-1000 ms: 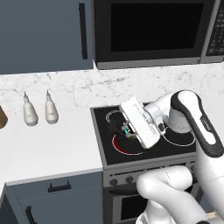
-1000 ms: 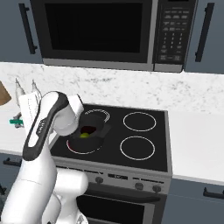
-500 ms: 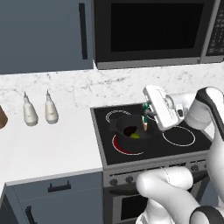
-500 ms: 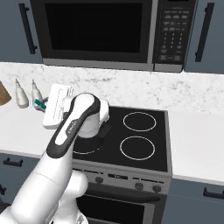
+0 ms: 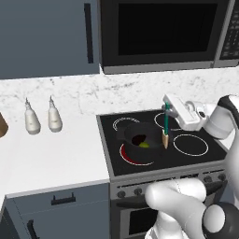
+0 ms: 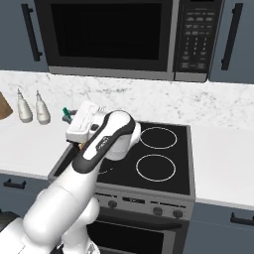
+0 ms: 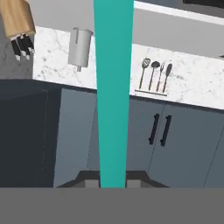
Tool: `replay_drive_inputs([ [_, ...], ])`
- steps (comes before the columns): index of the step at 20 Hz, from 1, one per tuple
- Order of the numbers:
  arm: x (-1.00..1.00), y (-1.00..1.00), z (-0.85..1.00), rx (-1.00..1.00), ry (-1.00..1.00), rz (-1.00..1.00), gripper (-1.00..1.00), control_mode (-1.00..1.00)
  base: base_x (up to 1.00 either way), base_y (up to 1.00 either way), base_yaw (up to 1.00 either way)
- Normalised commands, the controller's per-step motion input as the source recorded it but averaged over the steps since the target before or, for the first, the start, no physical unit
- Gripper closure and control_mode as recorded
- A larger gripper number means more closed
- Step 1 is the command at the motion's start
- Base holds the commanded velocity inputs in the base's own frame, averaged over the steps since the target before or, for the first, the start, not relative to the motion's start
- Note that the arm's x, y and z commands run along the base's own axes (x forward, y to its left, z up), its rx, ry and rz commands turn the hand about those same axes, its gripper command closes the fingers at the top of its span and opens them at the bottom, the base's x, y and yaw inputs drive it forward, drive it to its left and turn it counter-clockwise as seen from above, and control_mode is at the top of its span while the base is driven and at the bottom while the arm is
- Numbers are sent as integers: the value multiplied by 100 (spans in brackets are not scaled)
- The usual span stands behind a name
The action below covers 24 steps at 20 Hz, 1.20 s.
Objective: Put the lime and avocado in the pot. Retrieve the spatula and lightly stir the vegetables in the pot.
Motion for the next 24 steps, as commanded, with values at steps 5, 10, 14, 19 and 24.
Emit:
replay_drive_inputs([
  [5, 21, -3, 16, 11, 6, 0, 100, -100, 0, 0, 0],
  [10, 34, -1, 8, 4, 0, 0, 100, -100, 0, 0, 0],
  [14, 88, 0, -34, 0, 0, -1, 100, -100, 0, 0, 0],
  [19, 60, -17, -34, 0, 0, 0, 100, -100, 0, 0, 0],
  [24, 43, -30, -40, 0, 0, 0, 100, -100, 0, 0, 0],
])
